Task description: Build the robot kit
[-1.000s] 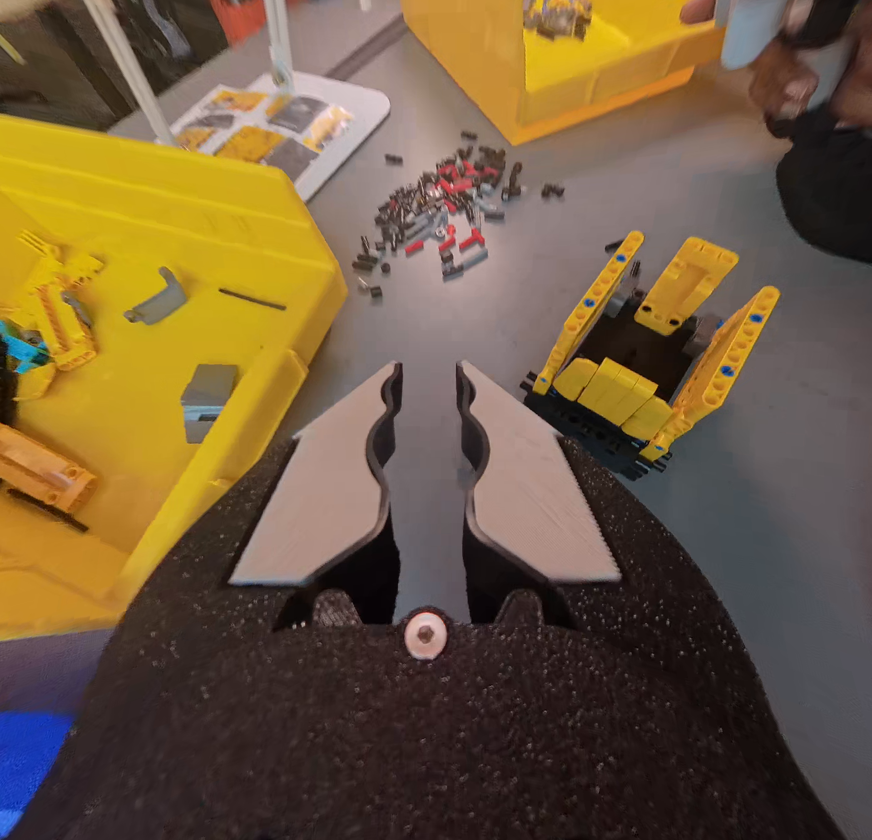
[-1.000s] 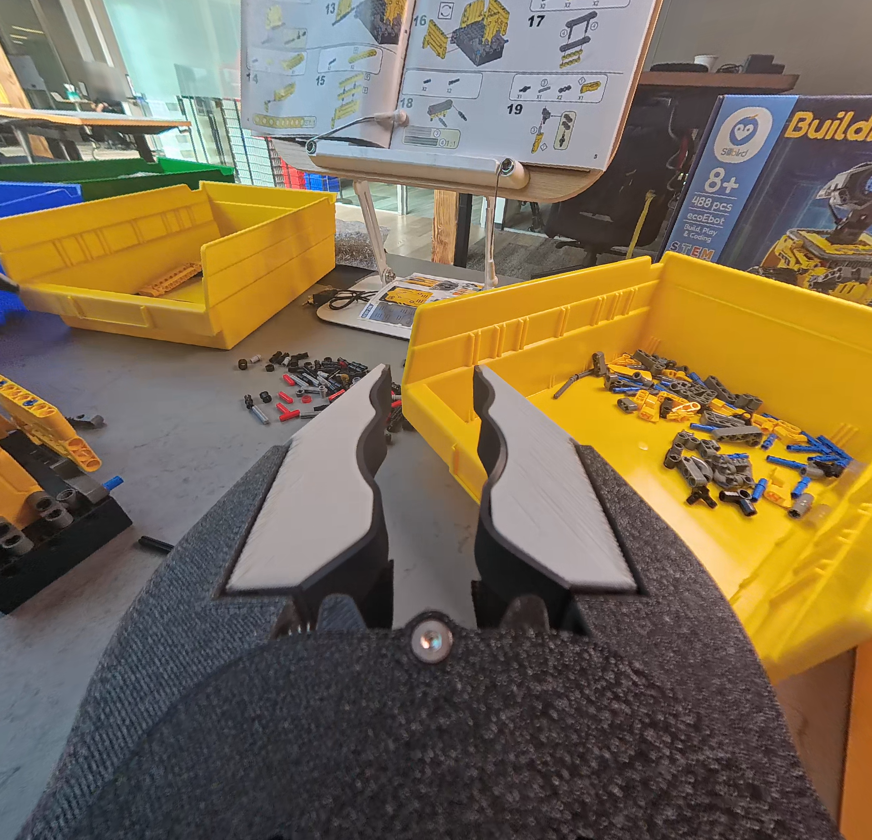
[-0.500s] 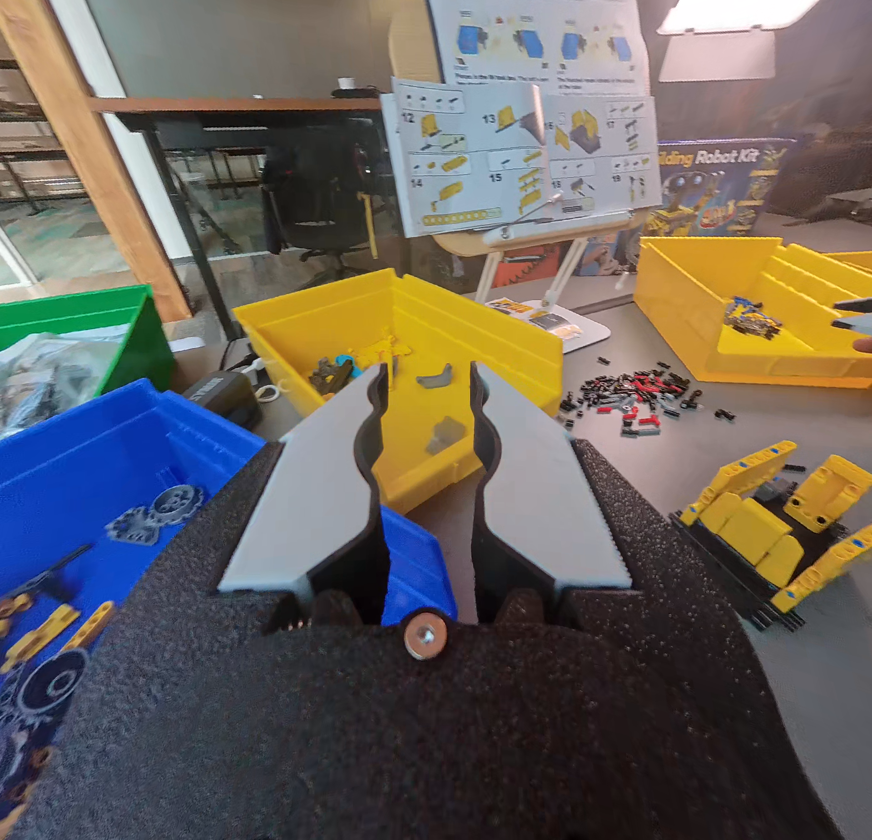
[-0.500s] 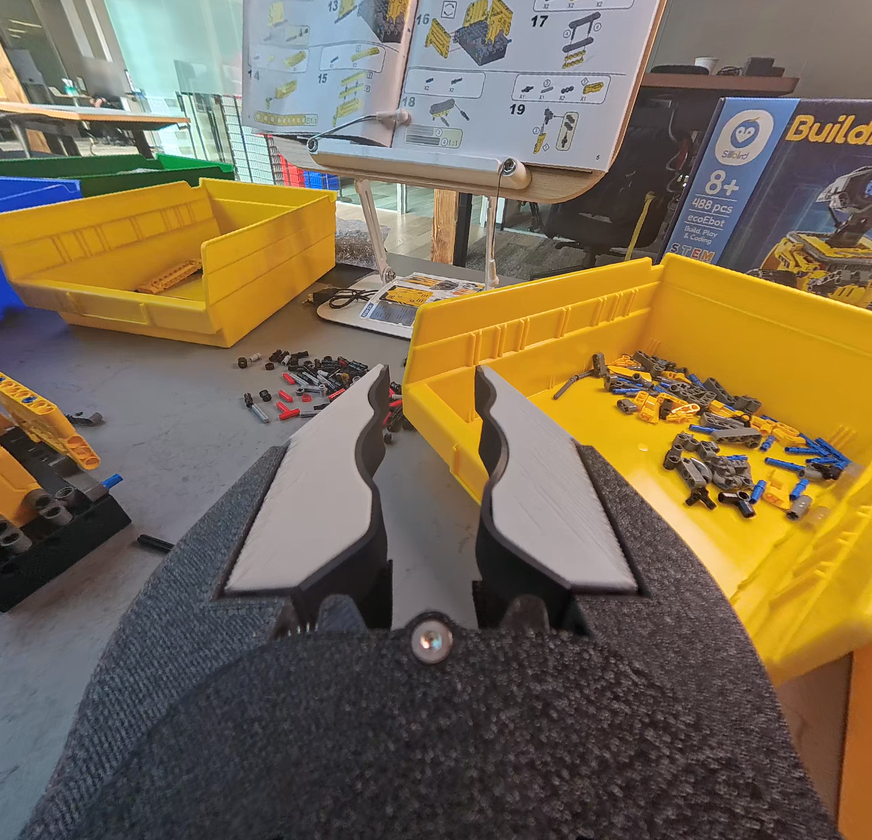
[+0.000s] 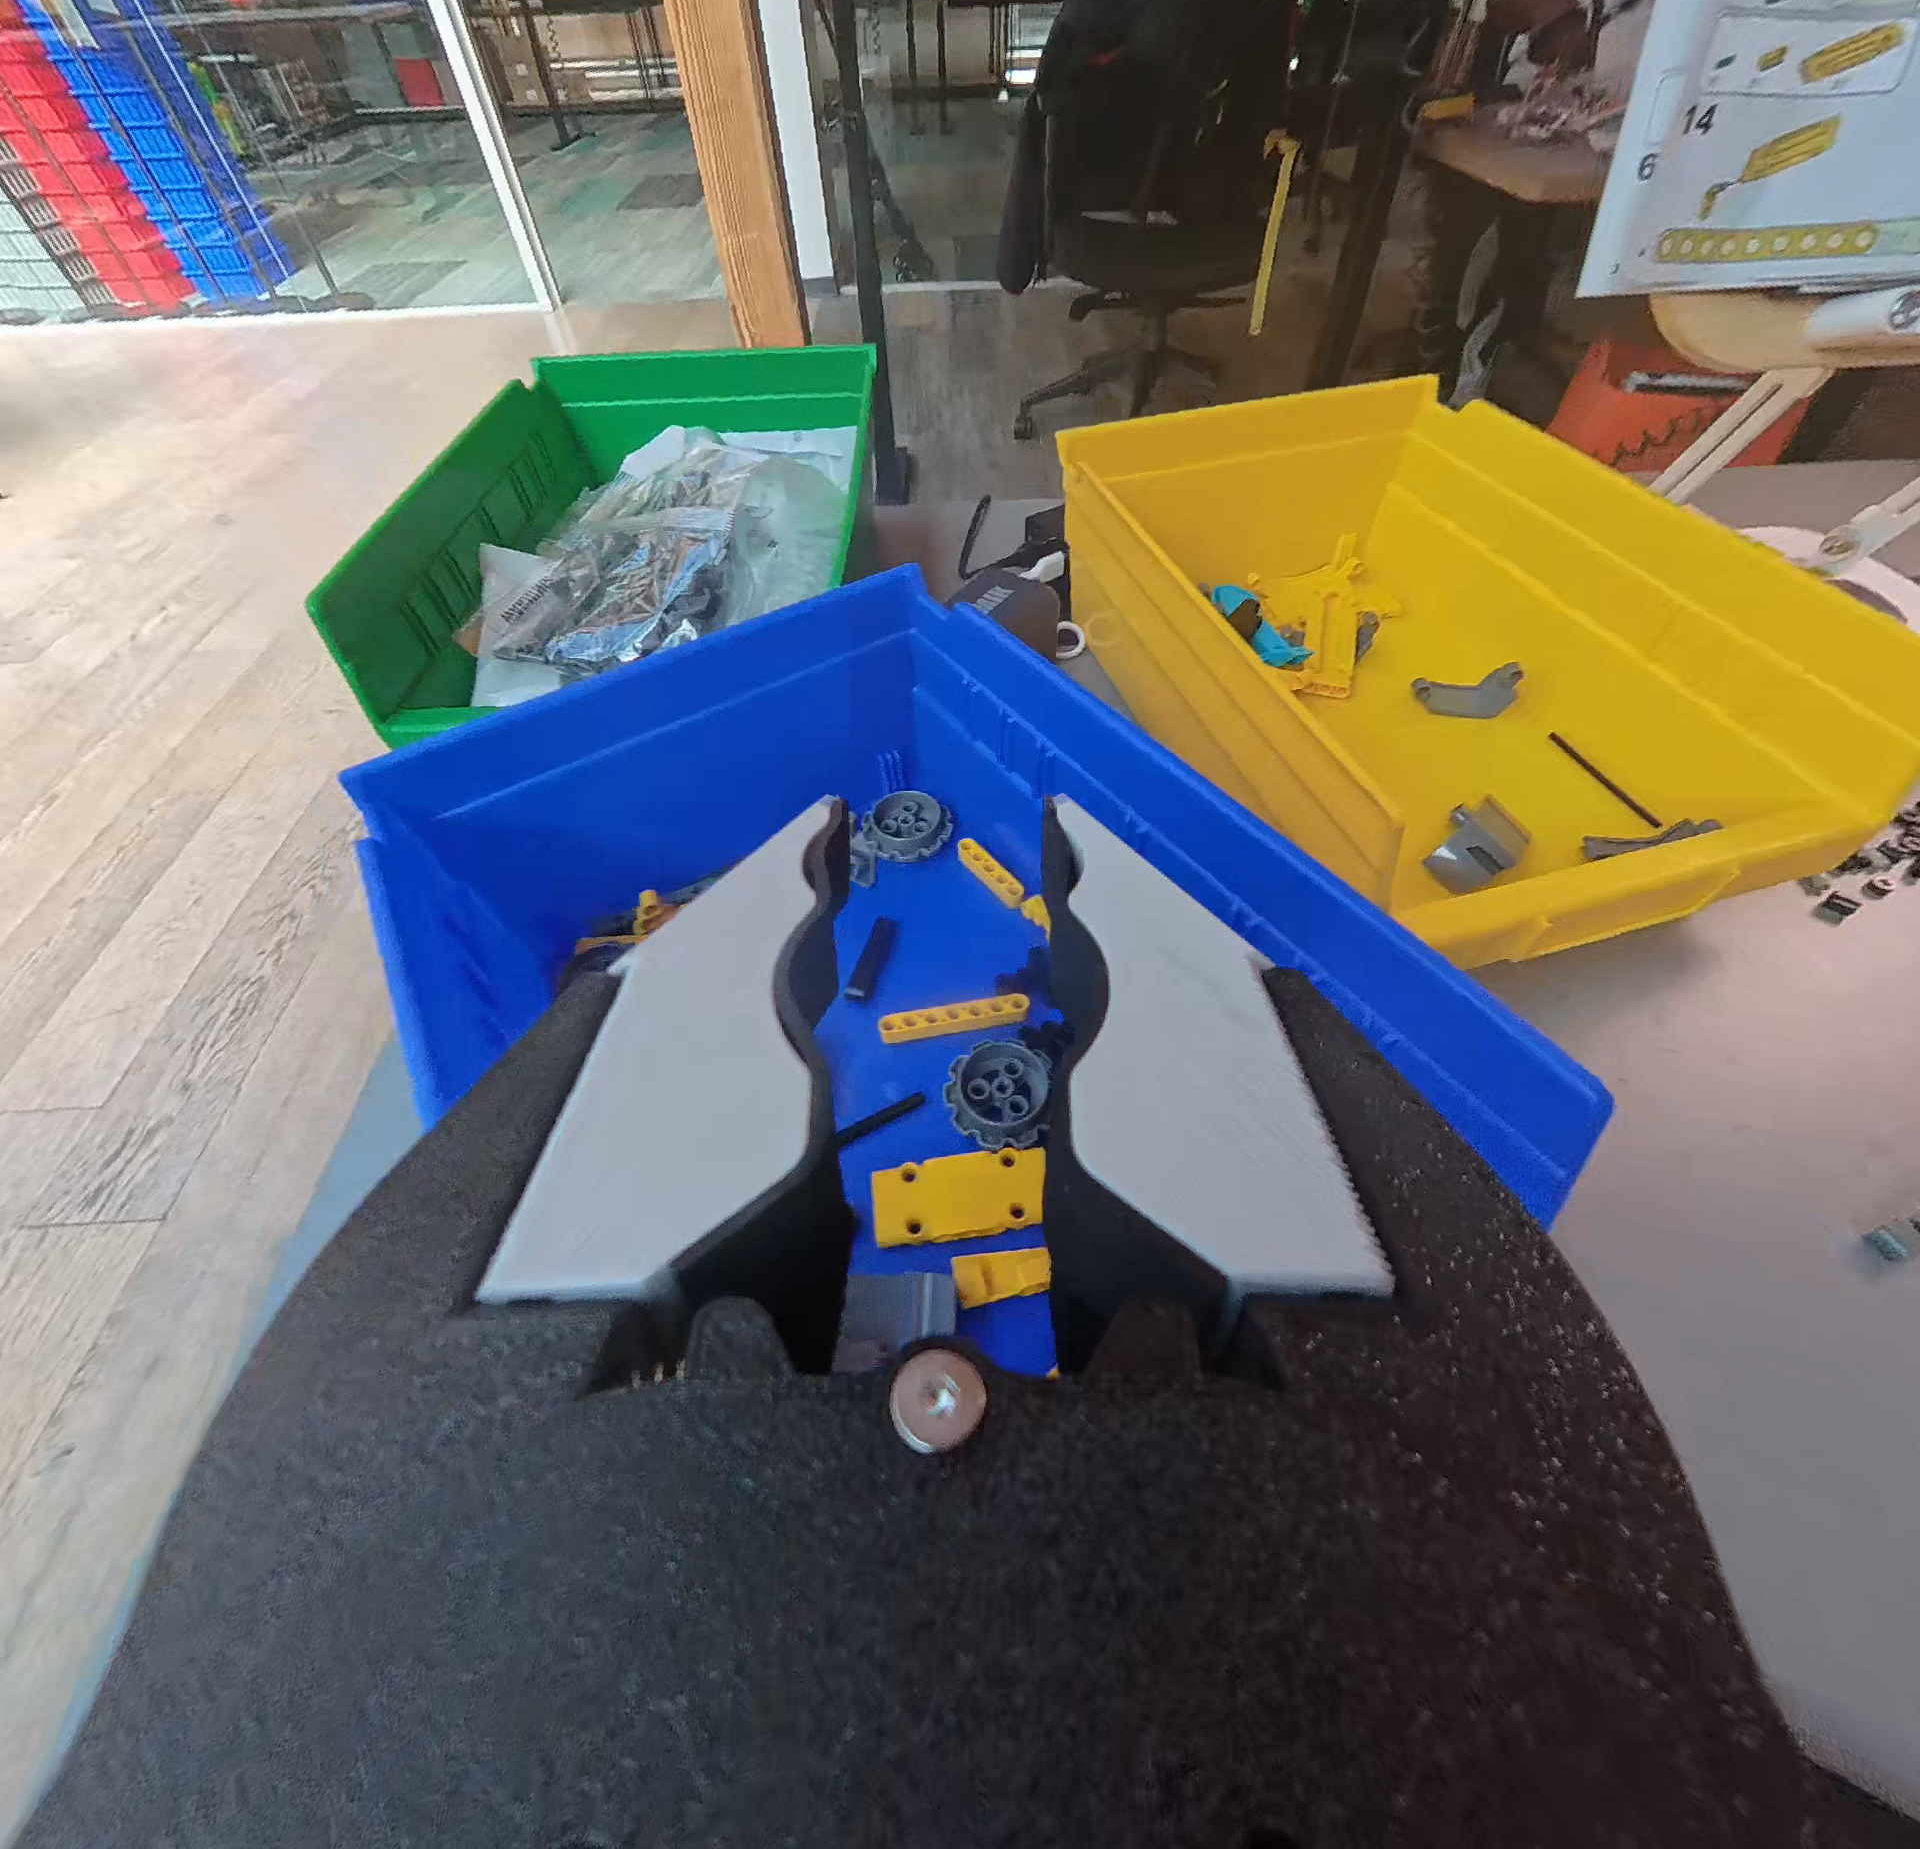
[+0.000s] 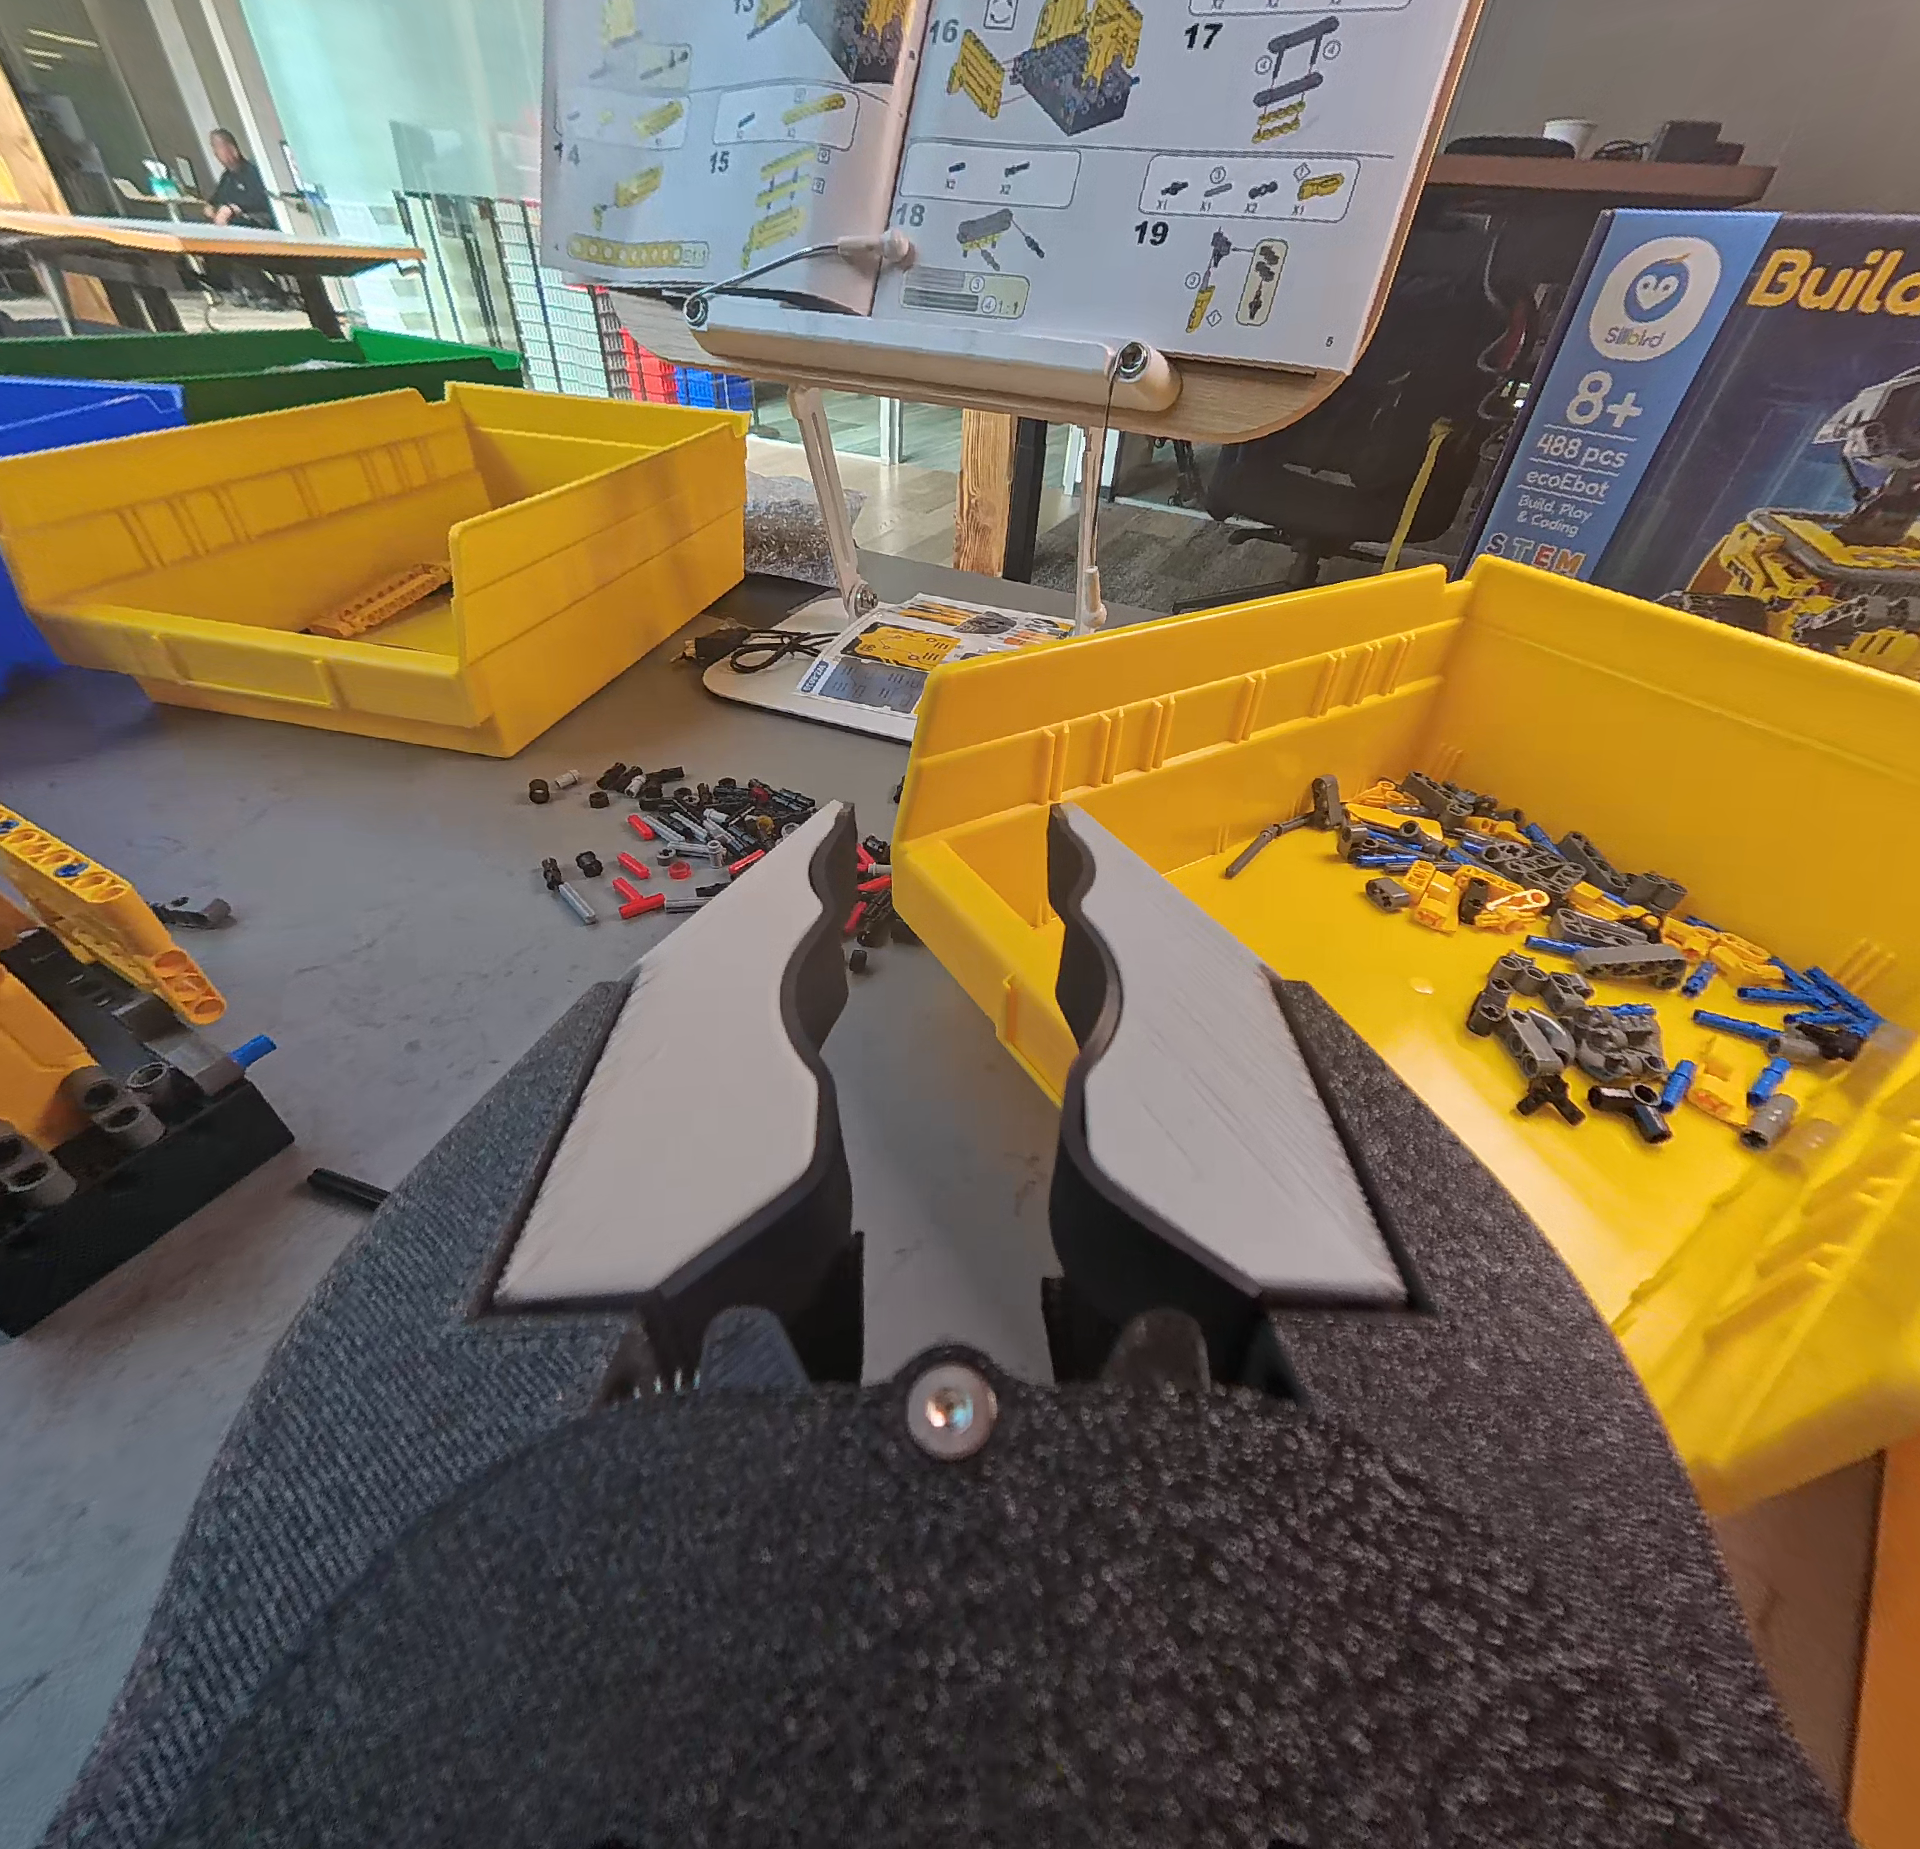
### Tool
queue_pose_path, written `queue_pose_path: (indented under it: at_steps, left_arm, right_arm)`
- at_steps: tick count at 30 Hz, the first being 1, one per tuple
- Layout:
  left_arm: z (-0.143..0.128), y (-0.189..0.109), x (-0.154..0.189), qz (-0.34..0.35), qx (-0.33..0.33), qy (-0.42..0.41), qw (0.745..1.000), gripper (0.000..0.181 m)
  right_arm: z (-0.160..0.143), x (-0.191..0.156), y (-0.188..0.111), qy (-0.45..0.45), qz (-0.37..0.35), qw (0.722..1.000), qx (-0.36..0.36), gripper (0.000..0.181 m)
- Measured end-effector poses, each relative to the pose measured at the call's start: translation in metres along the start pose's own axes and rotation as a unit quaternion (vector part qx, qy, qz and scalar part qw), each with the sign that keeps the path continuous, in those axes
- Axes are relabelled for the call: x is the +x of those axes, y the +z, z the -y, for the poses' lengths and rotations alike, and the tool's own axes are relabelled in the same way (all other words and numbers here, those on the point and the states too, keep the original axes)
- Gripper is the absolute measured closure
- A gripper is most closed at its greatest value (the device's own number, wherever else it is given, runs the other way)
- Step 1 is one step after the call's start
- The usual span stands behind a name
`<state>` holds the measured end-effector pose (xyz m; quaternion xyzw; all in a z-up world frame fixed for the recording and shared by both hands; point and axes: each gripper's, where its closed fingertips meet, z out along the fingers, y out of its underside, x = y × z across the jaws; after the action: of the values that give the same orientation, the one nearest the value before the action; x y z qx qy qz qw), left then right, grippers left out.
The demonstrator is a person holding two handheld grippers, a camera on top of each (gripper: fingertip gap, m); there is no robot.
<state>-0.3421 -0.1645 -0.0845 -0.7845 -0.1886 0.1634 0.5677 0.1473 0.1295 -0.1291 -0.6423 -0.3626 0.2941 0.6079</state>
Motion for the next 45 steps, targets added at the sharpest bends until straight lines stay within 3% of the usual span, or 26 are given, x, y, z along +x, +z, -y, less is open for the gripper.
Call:
queue_pose_path:
  at_steps: [5,9,15,19,27,30,37,42,45]
  left_arm:
    - [0.0,0.016,-0.025,-0.015,-0.1,0.066,0.993,0.146]
    - [-0.021,0.036,-0.04,-0.051,-0.199,0.114,0.972,0.149]
    - [-0.083,0.054,-0.044,-0.135,-0.362,0.169,0.907,0.158]
    - [-0.107,0.054,-0.04,-0.169,-0.431,0.241,0.853,0.16]
    - [-0.129,0.057,-0.055,-0.165,-0.526,0.303,0.778,0.146]
    - [-0.139,0.057,-0.059,-0.166,-0.548,0.319,0.755,0.151]
    - [-0.136,0.052,-0.054,-0.177,-0.559,0.346,0.732,0.151]
    - [-0.134,0.045,-0.038,-0.225,-0.573,0.308,0.726,0.151]
    - [-0.128,0.042,-0.022,-0.271,-0.568,0.277,0.726,0.165]
  right_arm:
    - [0.002,0.0,-0.001,0.0,0.001,1.0,0.004,0.145]
    - [0.002,0.0,-0.001,0.001,0.002,1.0,0.004,0.145]
    - [-0.002,0.0,0.0,0.003,0.001,1.0,-0.004,0.145]
    - [-0.005,0.001,0.002,0.006,-0.001,1.0,-0.011,0.145]
    - [-0.007,0.001,0.003,0.008,0.0,1.0,-0.016,0.145]
    - [-0.007,0.002,0.003,0.01,0.001,1.0,-0.017,0.145]
    - [-0.008,0.001,0.004,0.01,0.004,1.0,-0.019,0.145]
    - [-0.008,-0.001,0.005,0.006,0.005,1.0,-0.021,0.145]
    - [-0.008,0.0,0.004,0.007,0.004,1.0,-0.02,0.145]
